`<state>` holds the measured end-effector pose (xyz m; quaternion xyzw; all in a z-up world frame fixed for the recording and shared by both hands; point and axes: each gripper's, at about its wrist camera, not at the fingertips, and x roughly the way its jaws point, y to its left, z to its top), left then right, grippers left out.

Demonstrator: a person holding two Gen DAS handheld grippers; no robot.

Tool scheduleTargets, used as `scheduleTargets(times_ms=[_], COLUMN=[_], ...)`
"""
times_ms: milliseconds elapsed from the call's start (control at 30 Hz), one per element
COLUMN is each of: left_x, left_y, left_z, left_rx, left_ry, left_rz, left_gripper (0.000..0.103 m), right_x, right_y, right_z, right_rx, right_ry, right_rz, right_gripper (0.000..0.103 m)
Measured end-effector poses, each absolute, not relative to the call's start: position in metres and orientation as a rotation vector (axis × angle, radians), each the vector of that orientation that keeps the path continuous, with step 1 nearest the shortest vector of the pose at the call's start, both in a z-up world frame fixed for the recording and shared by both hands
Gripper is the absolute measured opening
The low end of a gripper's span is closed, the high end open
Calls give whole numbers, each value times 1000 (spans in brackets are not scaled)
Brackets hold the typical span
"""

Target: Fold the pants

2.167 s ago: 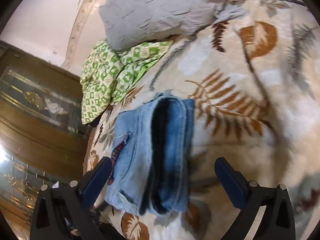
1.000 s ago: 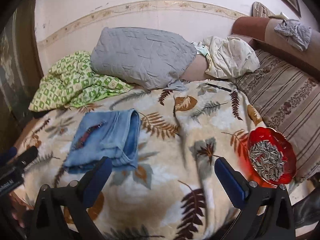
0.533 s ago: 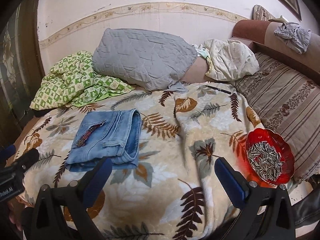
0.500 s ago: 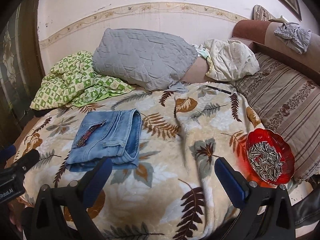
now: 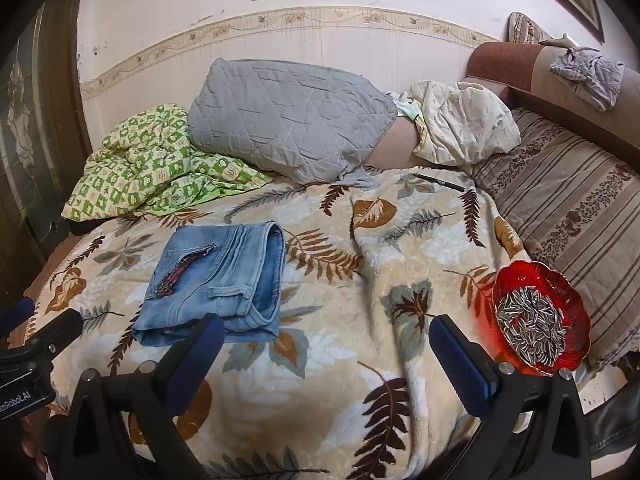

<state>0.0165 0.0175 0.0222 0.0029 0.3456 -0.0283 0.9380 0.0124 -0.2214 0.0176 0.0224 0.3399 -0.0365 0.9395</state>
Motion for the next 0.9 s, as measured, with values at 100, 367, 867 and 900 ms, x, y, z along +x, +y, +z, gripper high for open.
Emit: scheduleTargets(times_ms=[100,367,867,900], left_x=[17,16,11,11], left_y=[18,17,10,11], left_z=[22,22,23,23], left_rx=[4,2,-16,-19], left_ry=[706,708,713,713], left_rz=[-61,-68,-60,-57], left_gripper=[103,103,103,103], right_x=[13,14,15,15], right_y=[-222,-222,-221,-221], right_z=[18,16,11,11], right_rx=[45,45,42,42], right_ry=[695,702,711,710], right_rz=[-74,-70,-70,-70], right_gripper=[103,103,103,103])
